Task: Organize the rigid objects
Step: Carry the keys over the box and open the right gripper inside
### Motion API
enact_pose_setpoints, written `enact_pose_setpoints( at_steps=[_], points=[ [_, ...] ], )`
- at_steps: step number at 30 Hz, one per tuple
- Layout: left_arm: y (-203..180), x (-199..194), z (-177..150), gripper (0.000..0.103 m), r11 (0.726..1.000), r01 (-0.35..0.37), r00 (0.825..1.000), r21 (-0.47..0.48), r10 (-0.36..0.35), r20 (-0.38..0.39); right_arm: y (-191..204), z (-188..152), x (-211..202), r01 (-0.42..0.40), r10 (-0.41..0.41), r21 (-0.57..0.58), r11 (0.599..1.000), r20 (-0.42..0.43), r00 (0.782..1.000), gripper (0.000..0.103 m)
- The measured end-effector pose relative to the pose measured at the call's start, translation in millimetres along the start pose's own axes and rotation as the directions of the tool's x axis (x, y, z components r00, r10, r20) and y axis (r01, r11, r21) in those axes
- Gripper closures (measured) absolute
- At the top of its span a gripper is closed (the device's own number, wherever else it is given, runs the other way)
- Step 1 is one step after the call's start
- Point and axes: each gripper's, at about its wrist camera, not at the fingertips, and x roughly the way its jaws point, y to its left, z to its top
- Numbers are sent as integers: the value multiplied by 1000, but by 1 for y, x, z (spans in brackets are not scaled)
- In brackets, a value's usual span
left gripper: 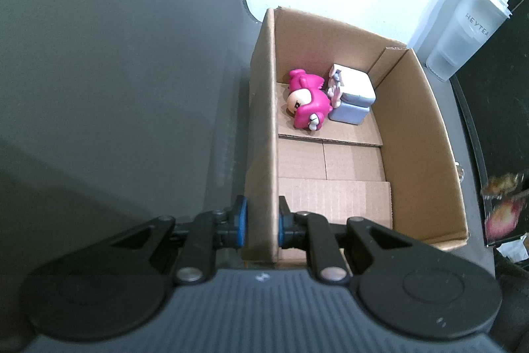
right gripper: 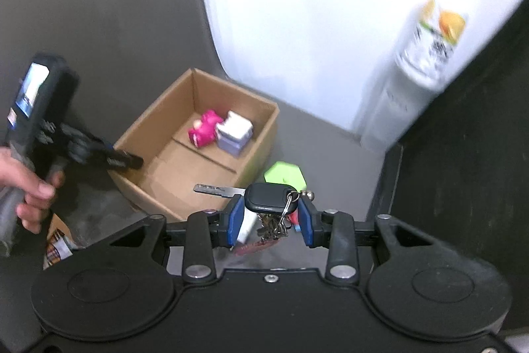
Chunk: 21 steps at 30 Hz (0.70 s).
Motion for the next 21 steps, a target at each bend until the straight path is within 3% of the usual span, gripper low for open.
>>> enact_pose_setpoints(
  at_steps=[13, 21],
  points=[
    [-2, -1, -2, 87, 1000, 0, 1000, 9, 0, 8, 28, 61, 10, -68, 71, -59, 996, 57, 996, 68],
    [-2, -1, -3, 87, 1000, 0, 1000, 9, 0, 11, 52, 83, 44, -125, 126, -60, 990, 24, 992, 68]
  ],
)
